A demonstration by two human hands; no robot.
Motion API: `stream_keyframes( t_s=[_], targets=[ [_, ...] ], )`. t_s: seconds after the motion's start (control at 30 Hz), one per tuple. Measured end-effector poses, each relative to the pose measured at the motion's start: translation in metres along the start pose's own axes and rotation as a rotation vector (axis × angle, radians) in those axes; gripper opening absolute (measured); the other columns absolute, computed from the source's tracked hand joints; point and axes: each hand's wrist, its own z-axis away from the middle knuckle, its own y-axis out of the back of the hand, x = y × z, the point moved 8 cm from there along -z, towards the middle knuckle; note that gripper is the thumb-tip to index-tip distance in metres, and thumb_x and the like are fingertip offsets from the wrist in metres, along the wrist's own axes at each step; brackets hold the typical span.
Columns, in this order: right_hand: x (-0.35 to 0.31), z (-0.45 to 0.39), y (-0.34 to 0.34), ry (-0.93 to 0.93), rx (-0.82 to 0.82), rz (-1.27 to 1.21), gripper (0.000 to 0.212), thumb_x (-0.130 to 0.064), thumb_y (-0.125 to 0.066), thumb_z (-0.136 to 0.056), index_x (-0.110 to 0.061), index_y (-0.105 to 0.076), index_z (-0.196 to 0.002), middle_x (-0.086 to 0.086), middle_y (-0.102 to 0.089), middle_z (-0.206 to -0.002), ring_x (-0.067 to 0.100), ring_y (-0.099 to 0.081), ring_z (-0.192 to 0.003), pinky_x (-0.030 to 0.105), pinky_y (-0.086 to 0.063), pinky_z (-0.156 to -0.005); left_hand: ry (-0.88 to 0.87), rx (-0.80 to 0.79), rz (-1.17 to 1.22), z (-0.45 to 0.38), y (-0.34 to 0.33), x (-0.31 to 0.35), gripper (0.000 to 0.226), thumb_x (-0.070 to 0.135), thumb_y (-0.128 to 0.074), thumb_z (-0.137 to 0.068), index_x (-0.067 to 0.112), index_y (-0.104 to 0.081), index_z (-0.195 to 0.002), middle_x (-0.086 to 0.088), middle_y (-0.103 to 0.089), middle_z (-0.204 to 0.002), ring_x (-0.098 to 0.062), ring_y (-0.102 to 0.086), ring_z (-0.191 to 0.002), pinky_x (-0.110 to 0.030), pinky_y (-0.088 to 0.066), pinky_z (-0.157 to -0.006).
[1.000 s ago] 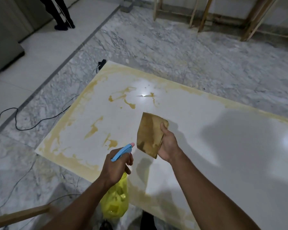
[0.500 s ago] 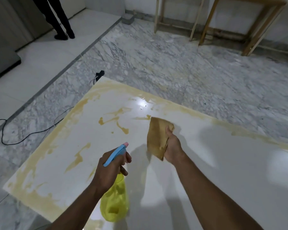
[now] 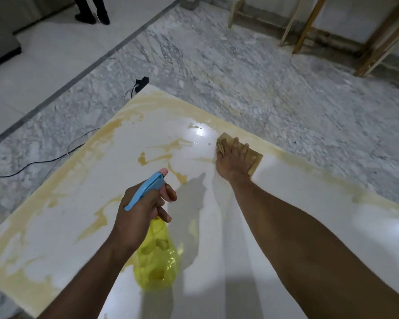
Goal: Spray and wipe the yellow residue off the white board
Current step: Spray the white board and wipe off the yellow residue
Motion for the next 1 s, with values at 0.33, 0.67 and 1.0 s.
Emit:
stream_keyframes(
  t_s=[0.33, 0.67, 1.0],
  targets=[
    [-0.034, 0.081, -0.057, 0.109, 0.037, 0.127, 0.060, -0.052, -0.017, -0.106, -0.046, 0.010, -0.159, -0.007, 0.022, -0.170, 0.031, 0.023, -0.156, 0.062, 0.013, -0.122, 0.010, 0.060, -0.031, 0.022, 0.055, -0.011, 0.025, 0.002, -0.043, -0.080, -0.011, -0.065, -0.084, -0.013, -0.072, -0.090, -0.028, -0.062, -0.056, -0.026, -0.051, -0.050],
    [-0.060, 0.204, -0.120, 0.168, 0.035, 0.126, 0.061, -0.052, -0.020, -0.105, -0.049, 0.010, -0.158, -0.011, 0.022, -0.170, 0.027, 0.025, -0.156, 0.061, 0.014, -0.123, 0.012, 0.035, -0.075, 0.084, 0.125, -0.016, 0.025, -0.007, -0.039, -0.087, -0.015, -0.062, -0.082, -0.018, -0.071, -0.094, -0.026, -0.064, -0.057, -0.027, -0.053, -0.050],
    [-0.078, 0.343, -0.192, 0.183, 0.012, 0.175, 0.064, -0.055, -0.003, -0.095, -0.050, 0.016, -0.157, -0.010, 0.026, -0.169, 0.027, 0.028, -0.155, 0.063, 0.010, -0.123, 0.063, -0.023, -0.062, 0.172, 0.187, -0.033, 0.023, -0.003, -0.042, -0.082, -0.020, -0.058, -0.081, -0.014, -0.071, -0.098, -0.022, -0.066, -0.069, -0.026, -0.053, -0.050]
  ],
)
